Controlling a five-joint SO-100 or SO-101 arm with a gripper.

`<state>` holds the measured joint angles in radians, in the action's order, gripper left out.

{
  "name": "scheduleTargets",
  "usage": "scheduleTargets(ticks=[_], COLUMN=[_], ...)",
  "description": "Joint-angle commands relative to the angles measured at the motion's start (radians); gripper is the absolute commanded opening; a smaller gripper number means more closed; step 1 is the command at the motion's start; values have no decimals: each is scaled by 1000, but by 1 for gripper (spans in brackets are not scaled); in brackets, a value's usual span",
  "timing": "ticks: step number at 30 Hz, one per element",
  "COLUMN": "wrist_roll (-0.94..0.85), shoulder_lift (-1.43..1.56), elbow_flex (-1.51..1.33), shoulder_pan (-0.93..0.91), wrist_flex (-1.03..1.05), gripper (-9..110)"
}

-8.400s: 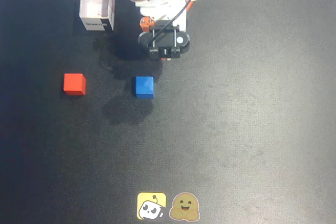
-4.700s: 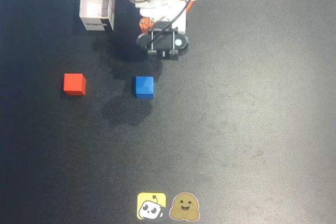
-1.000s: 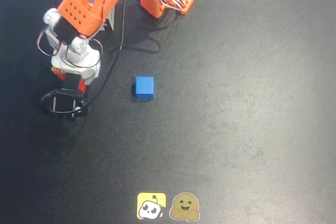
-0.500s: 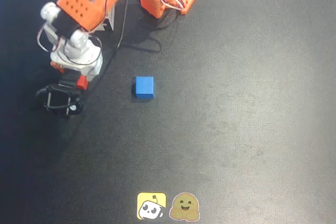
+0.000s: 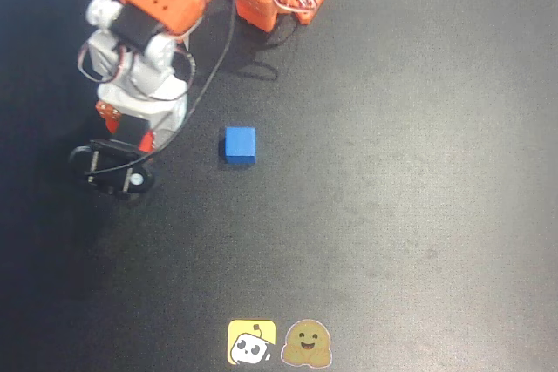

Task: Put the red cube on top of the blue cube.

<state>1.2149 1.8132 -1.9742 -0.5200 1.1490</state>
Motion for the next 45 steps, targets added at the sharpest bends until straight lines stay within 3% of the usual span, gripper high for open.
scheduleTargets(ticks=[1, 31, 45], wrist_roll=[14, 222, 238], shoulder_lift=[86, 383, 561], elbow_flex=[29, -282, -453], shoulder_pan=[29, 304, 336], wrist_flex=[2, -80, -74], gripper=[8, 8, 8])
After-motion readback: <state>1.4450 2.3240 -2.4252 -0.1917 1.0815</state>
